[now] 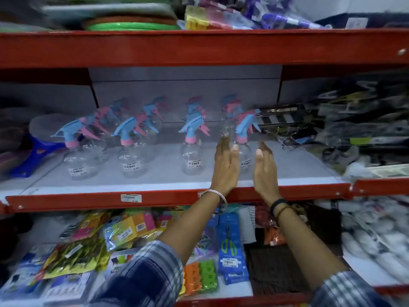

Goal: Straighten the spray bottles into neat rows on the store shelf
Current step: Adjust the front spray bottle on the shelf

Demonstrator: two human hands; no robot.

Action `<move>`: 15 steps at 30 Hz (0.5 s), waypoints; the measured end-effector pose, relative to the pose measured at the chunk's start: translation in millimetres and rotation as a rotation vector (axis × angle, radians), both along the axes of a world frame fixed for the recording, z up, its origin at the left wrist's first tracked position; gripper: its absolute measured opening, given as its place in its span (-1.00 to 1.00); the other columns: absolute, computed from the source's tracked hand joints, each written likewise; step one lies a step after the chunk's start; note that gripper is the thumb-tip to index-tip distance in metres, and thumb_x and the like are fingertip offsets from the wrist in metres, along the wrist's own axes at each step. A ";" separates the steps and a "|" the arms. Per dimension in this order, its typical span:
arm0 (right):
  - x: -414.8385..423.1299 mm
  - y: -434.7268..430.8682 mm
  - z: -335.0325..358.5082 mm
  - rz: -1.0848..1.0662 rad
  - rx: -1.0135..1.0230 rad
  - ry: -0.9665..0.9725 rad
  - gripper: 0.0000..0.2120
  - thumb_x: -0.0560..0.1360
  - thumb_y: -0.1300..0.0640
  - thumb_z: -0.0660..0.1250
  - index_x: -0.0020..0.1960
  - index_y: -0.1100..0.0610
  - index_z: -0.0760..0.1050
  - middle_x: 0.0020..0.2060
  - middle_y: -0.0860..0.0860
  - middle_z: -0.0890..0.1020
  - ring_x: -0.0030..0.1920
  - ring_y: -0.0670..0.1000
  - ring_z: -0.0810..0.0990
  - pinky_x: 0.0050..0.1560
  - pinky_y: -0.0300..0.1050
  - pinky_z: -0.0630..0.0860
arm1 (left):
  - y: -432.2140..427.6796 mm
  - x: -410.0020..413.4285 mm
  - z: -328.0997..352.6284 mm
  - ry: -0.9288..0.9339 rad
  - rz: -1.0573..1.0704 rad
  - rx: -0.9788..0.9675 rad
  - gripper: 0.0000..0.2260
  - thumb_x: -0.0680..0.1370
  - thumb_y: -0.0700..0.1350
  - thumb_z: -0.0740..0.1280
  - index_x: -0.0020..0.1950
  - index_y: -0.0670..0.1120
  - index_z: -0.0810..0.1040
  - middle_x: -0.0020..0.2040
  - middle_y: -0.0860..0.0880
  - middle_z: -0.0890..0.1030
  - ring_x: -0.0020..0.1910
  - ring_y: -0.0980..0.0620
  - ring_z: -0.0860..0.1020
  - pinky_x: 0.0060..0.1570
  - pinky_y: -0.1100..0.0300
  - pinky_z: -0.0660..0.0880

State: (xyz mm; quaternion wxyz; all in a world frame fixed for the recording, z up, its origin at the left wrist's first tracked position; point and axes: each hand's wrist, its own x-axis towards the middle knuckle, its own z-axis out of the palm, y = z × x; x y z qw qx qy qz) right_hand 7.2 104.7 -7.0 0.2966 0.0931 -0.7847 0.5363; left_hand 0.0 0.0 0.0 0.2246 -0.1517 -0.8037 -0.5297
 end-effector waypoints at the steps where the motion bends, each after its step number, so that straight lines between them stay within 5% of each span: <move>1: -2.7 1.5 2.5 0.010 -0.047 -0.051 -0.55 0.62 -0.04 -0.06 0.42 0.14 0.25 0.37 0.10 0.39 0.31 -0.07 0.32 0.30 -0.28 0.14 | 2.8 -3.3 1.5 -0.060 0.010 0.063 -0.45 0.58 0.17 -0.12 0.51 -0.06 0.08 0.54 -0.09 0.12 0.51 0.03 0.06 0.49 0.11 -0.04; 3: -9.9 5.8 4.3 0.042 -0.079 -0.175 -0.56 0.62 -0.06 -0.06 0.36 0.12 0.35 0.24 0.07 0.47 0.20 -0.07 0.37 0.24 -0.23 0.22 | 6.1 -10.1 2.6 -0.182 0.041 0.111 -0.38 0.55 0.24 -0.16 0.49 -0.10 0.12 0.52 -0.13 0.18 0.50 -0.03 0.12 0.49 0.03 0.03; 7: -20.6 11.7 2.8 0.171 -0.201 -0.316 -0.63 0.59 -0.17 -0.08 0.21 -0.10 0.41 0.18 -0.01 0.50 0.22 0.00 0.45 0.34 0.01 0.33 | 6.6 -10.6 3.2 -0.298 -0.031 0.095 -0.44 0.59 0.18 -0.18 0.48 -0.09 0.17 0.50 -0.12 0.23 0.47 -0.04 0.20 0.31 0.28 0.06; 10: -24.3 18.1 4.5 0.204 -0.255 -0.348 -0.52 0.61 -0.13 -0.10 0.33 0.08 0.39 0.27 0.07 0.50 0.20 -0.03 0.45 0.35 -0.02 0.33 | 4.3 -13.0 3.8 -0.322 -0.027 0.106 -0.43 0.58 0.19 -0.20 0.44 -0.06 0.26 0.46 -0.12 0.32 0.43 -0.07 0.29 0.23 0.26 0.13; 15: -19.0 29.1 6.4 0.183 -0.288 -0.347 -0.49 0.62 -0.08 -0.09 0.30 0.21 0.42 0.20 0.09 0.52 0.13 0.00 0.49 0.29 -0.05 0.39 | 2.8 1.3 4.5 -0.356 -0.059 0.105 -0.35 0.51 0.31 -0.23 0.45 0.04 0.27 0.47 -0.06 0.33 0.41 -0.07 0.33 0.43 0.01 0.16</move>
